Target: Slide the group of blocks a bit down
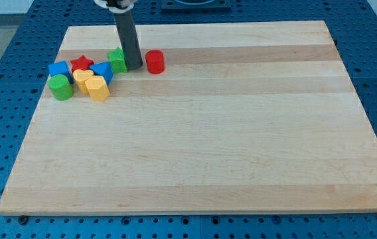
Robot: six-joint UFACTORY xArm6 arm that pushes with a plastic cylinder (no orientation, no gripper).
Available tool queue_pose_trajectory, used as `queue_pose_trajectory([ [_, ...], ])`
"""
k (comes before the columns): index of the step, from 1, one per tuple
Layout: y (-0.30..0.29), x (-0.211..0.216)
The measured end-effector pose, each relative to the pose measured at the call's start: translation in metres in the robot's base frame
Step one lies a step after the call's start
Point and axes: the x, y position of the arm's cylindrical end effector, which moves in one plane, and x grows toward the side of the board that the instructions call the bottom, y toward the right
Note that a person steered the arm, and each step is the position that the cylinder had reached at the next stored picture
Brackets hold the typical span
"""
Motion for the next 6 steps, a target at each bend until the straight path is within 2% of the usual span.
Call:
queue_pose_trajectory([
  [2,-0.049,-0.033],
  [5,-0.140,-0.034],
  [6,-0.144,-0.019],
])
